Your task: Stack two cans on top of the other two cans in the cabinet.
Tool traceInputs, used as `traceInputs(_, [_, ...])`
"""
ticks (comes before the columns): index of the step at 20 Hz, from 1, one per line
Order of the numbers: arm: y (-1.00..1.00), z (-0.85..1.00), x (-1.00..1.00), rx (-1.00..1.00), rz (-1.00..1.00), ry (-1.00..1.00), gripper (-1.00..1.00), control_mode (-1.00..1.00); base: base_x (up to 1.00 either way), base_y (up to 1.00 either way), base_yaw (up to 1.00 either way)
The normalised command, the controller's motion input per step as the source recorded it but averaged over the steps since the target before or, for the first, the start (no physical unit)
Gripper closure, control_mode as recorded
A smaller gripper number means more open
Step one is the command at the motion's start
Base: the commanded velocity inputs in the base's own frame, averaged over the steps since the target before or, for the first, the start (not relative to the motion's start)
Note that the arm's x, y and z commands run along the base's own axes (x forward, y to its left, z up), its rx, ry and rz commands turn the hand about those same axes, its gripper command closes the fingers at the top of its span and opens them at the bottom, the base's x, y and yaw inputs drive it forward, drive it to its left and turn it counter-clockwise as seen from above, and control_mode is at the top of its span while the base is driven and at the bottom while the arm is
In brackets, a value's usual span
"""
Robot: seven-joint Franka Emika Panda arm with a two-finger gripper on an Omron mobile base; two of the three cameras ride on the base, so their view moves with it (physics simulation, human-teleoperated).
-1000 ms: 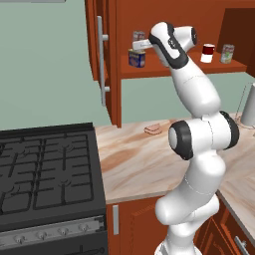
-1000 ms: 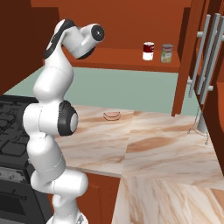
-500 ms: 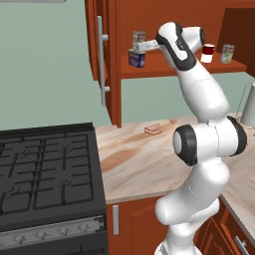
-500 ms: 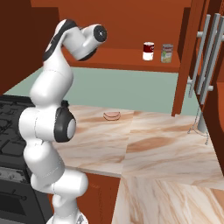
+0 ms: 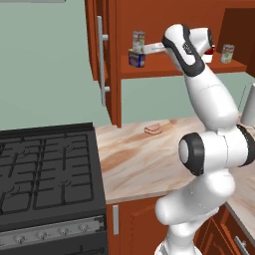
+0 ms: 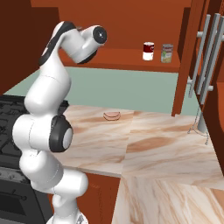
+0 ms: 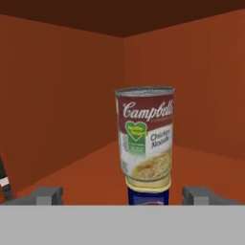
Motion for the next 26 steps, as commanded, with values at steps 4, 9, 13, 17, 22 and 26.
traceInputs(4, [-0.11,0.00,-0.34,0.00,-0.02,0.09,-1.00,-1.00,0.00,0.00,0.00])
traceInputs(9, [-0.14,0.00,-0.35,0.00,-0.05,0.11,-1.00,-1.00,0.00,0.00,0.00])
traceInputs(13, [-0.23,0.00,-0.37,0.00,-0.07,0.05,-1.00,-1.00,0.00,0.00,0.00])
traceInputs(17, [-0.29,-0.04,-0.38,0.00,-0.09,0.00,-1.00,-1.00,0.00,0.00,0.00])
traceInputs(22, [-0.28,-0.07,-0.37,0.00,-0.15,0.00,-1.00,-1.00,0.00,0.00,0.00])
traceInputs(26, [-0.36,0.00,-0.12,-0.04,-0.23,0.00,-1.00,-1.00,0.00,0.00,0.00])
